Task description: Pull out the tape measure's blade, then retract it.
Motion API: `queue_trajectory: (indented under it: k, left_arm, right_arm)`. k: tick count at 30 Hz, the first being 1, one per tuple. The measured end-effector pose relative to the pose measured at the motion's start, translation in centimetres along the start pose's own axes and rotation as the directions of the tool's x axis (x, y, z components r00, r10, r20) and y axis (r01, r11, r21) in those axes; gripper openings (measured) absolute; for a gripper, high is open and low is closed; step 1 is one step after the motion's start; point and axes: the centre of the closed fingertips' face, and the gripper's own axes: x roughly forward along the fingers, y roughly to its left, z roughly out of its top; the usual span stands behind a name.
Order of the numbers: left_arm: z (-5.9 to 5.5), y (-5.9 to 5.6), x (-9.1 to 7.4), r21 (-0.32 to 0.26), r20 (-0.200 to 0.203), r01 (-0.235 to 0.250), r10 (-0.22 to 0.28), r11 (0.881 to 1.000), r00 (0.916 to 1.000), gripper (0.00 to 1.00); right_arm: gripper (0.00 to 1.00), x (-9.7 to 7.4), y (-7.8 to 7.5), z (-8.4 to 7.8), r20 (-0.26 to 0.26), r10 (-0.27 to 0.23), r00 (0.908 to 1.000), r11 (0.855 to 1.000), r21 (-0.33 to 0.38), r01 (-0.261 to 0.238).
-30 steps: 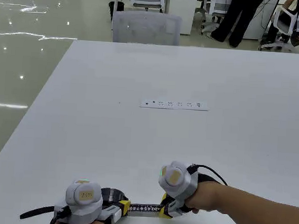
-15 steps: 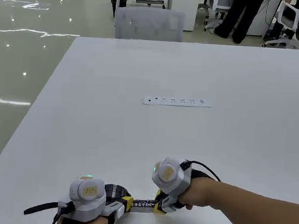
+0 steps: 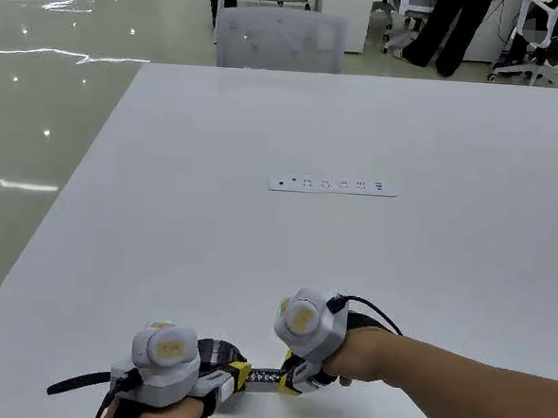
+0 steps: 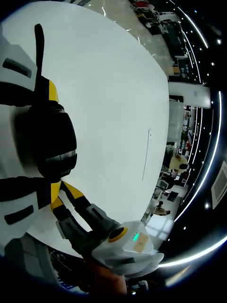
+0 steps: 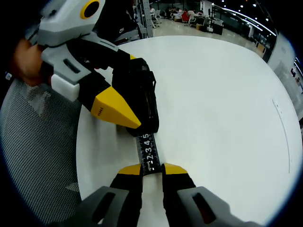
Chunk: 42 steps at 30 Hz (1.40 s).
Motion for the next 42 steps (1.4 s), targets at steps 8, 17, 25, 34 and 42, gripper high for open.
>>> queue_trajectory:
  k: [8,17,25,34,42]
  left_arm:
    - [0.0,0.0,0.1,-0.002,0.001,-0.002,0.002,1.000,1.0000,0.56]
    - [0.0,0.0,0.1,-0.001,-0.004,-0.001,0.001,1.000,1.0000,0.56]
    - [-0.1,0.1,0.1,-0.005,-0.006,0.000,0.000,1.000,1.0000,0.56]
    - [-0.1,0.1,0.1,-0.005,-0.009,0.002,-0.002,1.000,1.0000,0.56]
    - [-0.1,0.1,0.0,0.002,-0.004,0.004,-0.004,1.000,1.0000,0.56]
  right_arm:
    - [0.14,0.4,-0.1,0.6,0.008,0.004,1.0000,1.000,-0.001,-0.004]
    - [0.14,0.8,0.2,1.5,0.014,0.019,0.9997,0.999,-0.027,-0.018]
    - [0.14,1.1,0.4,2.1,0.018,0.031,0.9993,0.999,-0.036,-0.031]
    - [0.14,1.6,0.5,3.0,0.017,0.044,0.9989,0.997,-0.062,-0.043]
    - [0.15,1.3,0.8,2.9,0.059,0.052,0.9969,0.994,-0.096,-0.046]
